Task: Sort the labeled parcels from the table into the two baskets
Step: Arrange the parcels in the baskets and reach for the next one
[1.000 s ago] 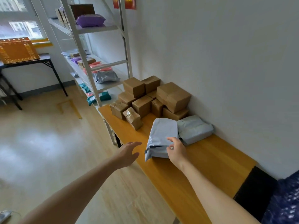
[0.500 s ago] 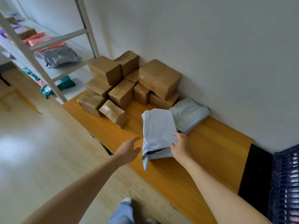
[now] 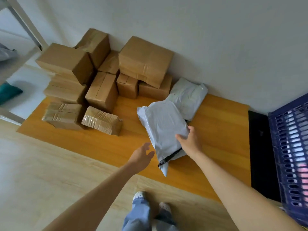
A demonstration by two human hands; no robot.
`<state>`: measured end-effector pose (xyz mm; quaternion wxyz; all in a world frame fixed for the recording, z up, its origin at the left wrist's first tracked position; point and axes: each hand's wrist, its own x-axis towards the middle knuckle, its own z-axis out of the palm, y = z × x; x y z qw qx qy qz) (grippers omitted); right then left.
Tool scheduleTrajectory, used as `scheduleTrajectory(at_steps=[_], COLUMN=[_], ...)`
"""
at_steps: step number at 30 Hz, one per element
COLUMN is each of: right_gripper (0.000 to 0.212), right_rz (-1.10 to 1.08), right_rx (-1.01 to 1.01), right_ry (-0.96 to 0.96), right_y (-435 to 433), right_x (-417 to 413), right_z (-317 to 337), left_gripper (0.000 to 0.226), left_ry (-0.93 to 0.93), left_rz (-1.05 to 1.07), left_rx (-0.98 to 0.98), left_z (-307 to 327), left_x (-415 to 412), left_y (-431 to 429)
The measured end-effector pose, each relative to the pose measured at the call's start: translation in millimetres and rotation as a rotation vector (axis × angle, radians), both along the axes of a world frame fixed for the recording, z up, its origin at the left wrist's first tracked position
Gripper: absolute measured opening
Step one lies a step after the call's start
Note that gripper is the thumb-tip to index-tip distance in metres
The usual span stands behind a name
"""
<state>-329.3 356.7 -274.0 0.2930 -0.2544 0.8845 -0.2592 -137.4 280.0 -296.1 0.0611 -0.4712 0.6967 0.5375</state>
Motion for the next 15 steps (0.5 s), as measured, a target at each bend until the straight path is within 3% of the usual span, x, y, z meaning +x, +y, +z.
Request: scheduleTrajectory(at_steps=[3, 8, 15], right_gripper=[0.07, 0.077, 0.041], right_rz=[-0.014, -0.005, -0.06], right_rx=[0.094, 0.181, -0.066], right_ry=[0.092, -0.031, -0.18], right_y=[-2.2, -2.1, 4.8], right_x=[-2.0, -1.3, 9.4], right_z=[-1.9, -2.7, 7.2], left_gripper=[0.051, 0.054, 0.069], left_ry=[0.048, 0.079, 0.171], left_rz=[0.046, 0.043, 0.065], left_rx=[0.084, 0.149, 0.067], left_z=[-0.6, -6.4, 2.9], left_x=[-1.2, -2.7, 1.7], left_y=[-2.4, -2.6, -5.3])
